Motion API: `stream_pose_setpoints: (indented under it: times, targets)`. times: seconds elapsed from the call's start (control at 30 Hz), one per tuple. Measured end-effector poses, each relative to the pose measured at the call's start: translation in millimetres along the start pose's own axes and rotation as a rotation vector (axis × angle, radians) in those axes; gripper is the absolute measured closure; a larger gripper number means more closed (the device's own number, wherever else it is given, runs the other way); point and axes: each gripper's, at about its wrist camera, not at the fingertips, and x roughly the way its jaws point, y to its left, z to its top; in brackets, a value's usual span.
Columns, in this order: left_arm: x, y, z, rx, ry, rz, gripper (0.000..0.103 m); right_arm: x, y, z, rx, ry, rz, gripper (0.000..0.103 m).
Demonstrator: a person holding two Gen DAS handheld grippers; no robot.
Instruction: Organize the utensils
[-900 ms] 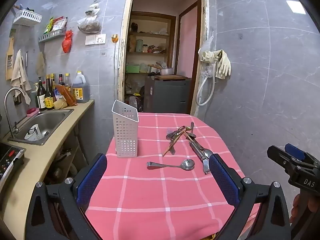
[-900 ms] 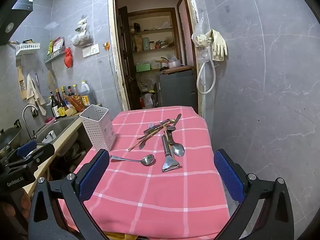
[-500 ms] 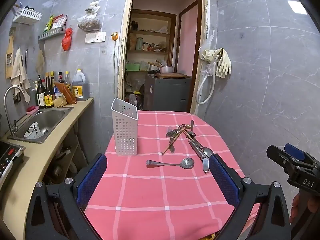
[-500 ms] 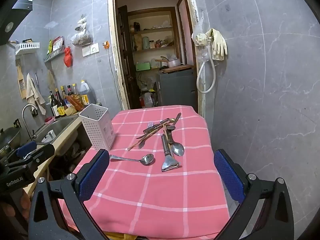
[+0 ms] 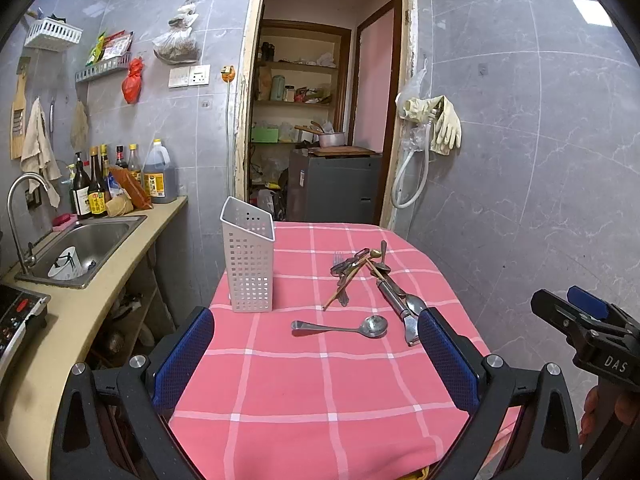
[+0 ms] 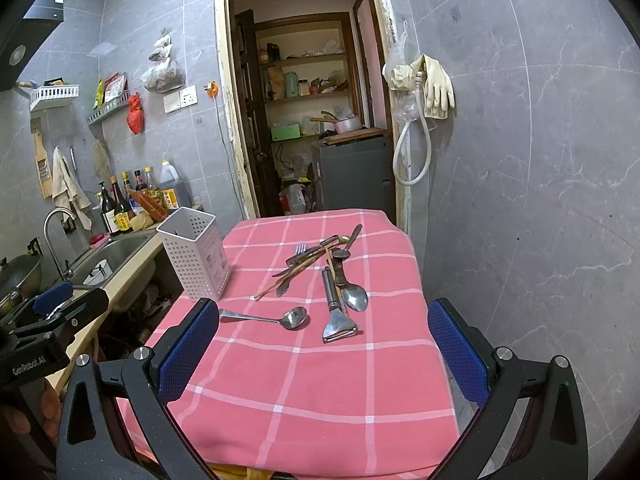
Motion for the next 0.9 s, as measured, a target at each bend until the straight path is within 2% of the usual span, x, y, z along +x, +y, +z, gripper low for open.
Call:
stream_pose_setpoints:
  times: [0.9]
  targets:
    - [1.2, -1.6, 1.7, 0.006, 0.000, 0.004, 0.001, 1.8, -4.6, 0.1, 0.004, 0.003, 0.003, 0.001]
